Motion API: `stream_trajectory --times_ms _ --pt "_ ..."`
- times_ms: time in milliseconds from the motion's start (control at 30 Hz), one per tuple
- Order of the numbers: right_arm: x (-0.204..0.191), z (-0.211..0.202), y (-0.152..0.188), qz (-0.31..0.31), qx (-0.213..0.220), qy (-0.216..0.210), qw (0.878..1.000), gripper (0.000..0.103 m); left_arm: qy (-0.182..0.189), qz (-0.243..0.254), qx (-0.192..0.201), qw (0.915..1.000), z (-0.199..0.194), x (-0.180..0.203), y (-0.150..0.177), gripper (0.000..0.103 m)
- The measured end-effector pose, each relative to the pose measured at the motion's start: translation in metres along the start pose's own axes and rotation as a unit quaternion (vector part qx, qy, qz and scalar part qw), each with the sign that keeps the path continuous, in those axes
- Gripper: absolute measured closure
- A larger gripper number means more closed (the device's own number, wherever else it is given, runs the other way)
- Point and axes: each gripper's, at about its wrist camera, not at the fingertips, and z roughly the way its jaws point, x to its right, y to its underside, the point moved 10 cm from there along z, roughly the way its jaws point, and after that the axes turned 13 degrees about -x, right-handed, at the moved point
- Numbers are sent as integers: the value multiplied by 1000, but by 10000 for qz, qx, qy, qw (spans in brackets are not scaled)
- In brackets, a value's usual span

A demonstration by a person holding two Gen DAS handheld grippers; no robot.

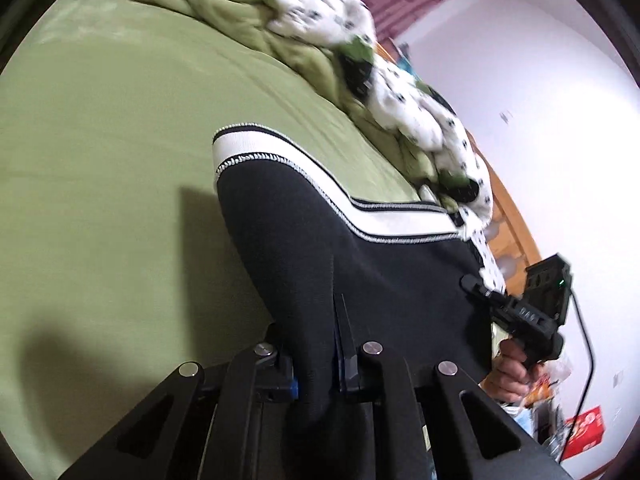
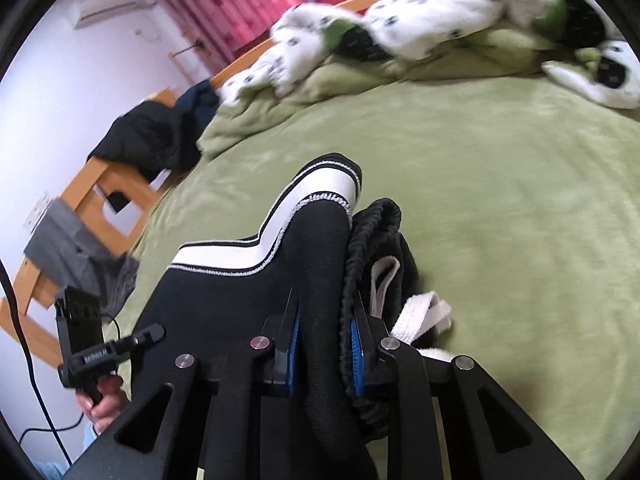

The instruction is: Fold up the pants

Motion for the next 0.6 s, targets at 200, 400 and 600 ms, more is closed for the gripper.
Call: stream_trajectory --times_ms 200,400,600 --pt "-92 57 -4 19 -117 -575 9983 83 -986 208 260 9946 -89 -61 -27 91" --pt "-91 118 15 54 -47 368 9993 78 -1574 14 -7 9875 -82 -118 -17 82" --pt "-90 111 23 -670 -34 1081 9919 66 -1904 95 192 9815 -79 -134 10 64"
